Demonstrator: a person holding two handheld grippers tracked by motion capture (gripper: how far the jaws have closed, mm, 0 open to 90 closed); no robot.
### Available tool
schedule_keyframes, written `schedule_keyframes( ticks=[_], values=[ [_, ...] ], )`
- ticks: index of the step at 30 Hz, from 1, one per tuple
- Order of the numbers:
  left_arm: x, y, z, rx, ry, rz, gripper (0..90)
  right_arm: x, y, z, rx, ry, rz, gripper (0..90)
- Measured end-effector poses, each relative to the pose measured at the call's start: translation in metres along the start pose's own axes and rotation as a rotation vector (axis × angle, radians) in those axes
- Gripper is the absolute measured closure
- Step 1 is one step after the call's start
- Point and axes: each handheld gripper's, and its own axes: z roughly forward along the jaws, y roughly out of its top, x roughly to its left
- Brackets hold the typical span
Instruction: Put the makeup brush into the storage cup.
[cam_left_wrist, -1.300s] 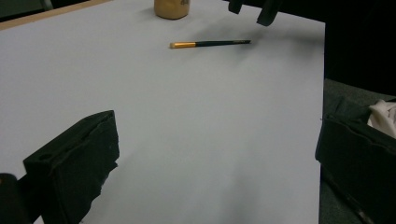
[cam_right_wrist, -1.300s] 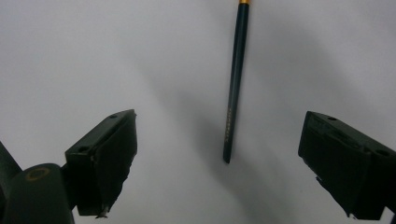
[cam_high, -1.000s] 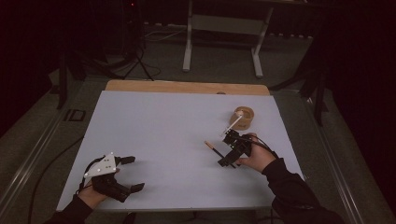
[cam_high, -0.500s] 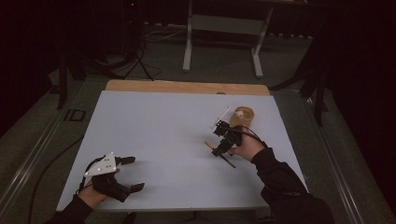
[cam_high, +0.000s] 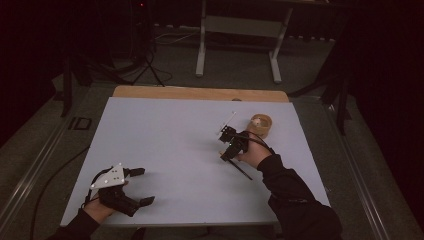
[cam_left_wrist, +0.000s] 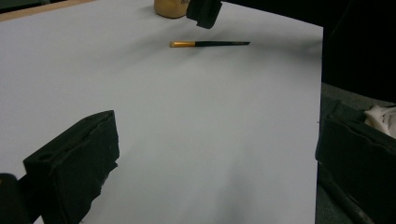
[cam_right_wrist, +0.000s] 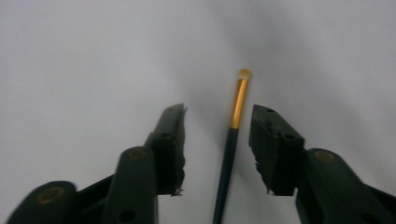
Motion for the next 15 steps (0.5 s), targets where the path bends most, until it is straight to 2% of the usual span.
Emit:
schedule_keyframes(
  ticks=[4,7,8,13,15],
  values=[
    [0.000,0.000,0.000,0.002,-0.002,0.001,0.3,-0.002,0.001,0.008,0.009,-0.008,-0.001,62.8],
    [0.000,0.000,0.000,0.008,0.005,0.005,0.3,-0.004,0.001,0.012,0.014,-0.008,0.011,63.0],
    [0.000,-0.001,0.000,0.008,0.003,0.002,0.3,-0.008,0.000,0.016,0.021,-0.013,0.022,66.1],
    [0.001,-0.001,0.000,0.007,0.001,0.001,0.4,-0.011,0.001,0.025,0.035,-0.024,0.029,66.5],
    [0.001,-0.001,0.000,0.005,-0.001,0.000,0.3,-0.012,0.002,0.028,0.049,-0.038,0.015,67.4]
  ],
)
